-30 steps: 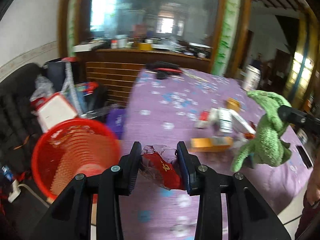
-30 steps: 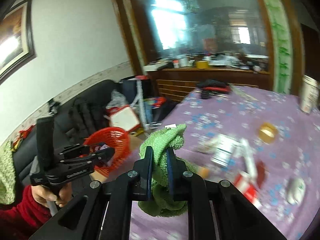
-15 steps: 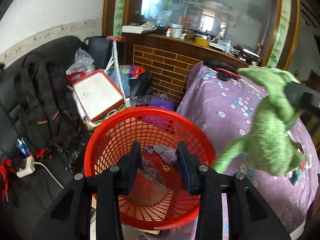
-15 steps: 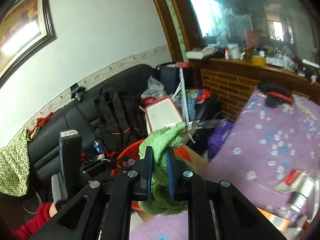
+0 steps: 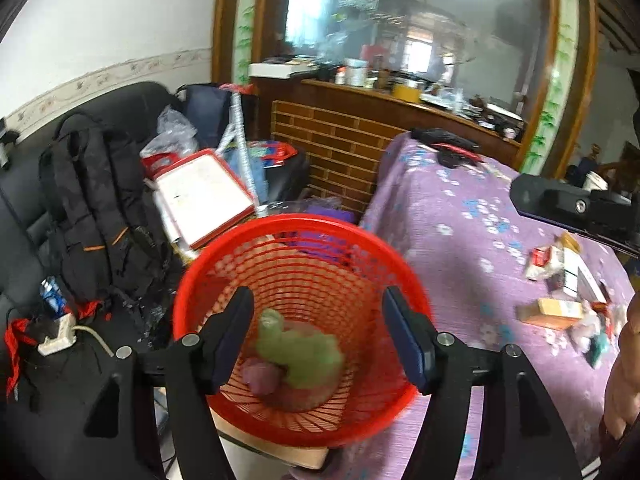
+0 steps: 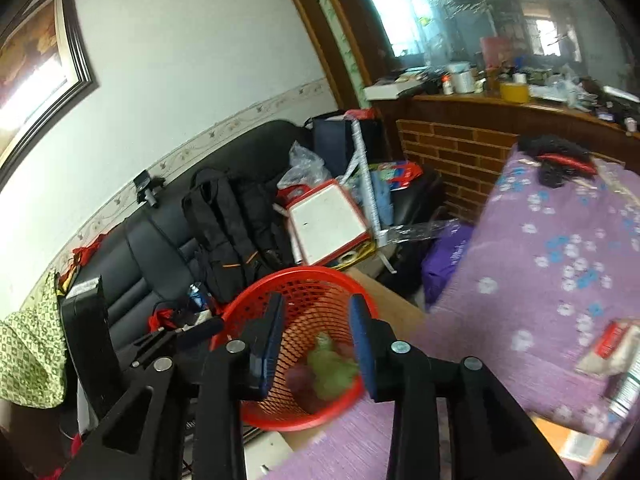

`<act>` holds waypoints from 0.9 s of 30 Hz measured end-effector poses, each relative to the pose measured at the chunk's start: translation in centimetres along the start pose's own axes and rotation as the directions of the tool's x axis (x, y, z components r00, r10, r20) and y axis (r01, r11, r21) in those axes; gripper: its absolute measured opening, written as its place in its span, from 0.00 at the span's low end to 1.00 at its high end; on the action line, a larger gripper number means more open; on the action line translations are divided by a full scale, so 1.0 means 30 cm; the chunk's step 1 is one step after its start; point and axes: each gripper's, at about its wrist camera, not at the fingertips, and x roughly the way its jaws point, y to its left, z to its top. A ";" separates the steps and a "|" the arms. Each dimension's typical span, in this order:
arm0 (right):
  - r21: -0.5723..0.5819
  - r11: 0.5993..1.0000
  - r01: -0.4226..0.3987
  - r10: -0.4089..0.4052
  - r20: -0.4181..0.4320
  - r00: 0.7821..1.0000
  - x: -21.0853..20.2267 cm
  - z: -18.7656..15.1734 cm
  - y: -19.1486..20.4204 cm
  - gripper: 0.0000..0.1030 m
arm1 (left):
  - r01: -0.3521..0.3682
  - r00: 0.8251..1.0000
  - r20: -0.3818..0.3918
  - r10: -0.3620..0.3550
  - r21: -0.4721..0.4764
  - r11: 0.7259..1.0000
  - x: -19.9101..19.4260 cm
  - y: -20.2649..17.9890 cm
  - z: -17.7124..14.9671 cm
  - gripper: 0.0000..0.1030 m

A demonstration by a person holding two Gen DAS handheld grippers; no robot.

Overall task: Collect trash
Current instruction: 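Open both tools to drop the wrapper and towel into the basket, then grasp the orange barcode box with the left tool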

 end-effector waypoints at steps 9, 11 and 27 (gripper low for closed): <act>0.104 0.991 0.085 -0.094 0.084 0.992 -0.365 -0.163 -0.197 0.44 | 0.129 0.992 -0.023 -0.127 0.158 0.979 -0.013 -0.313 -0.043 0.68; 0.149 0.982 0.118 -0.134 0.101 0.986 -0.448 -0.205 -0.253 0.44 | 0.156 0.988 -0.041 -0.151 0.192 0.969 -0.001 -0.384 -0.057 0.69; 0.408 0.890 0.203 -0.291 0.164 0.943 -0.806 -0.423 -0.566 0.49 | 0.412 0.910 -0.255 -0.326 0.480 0.774 0.229 -0.891 -0.070 0.74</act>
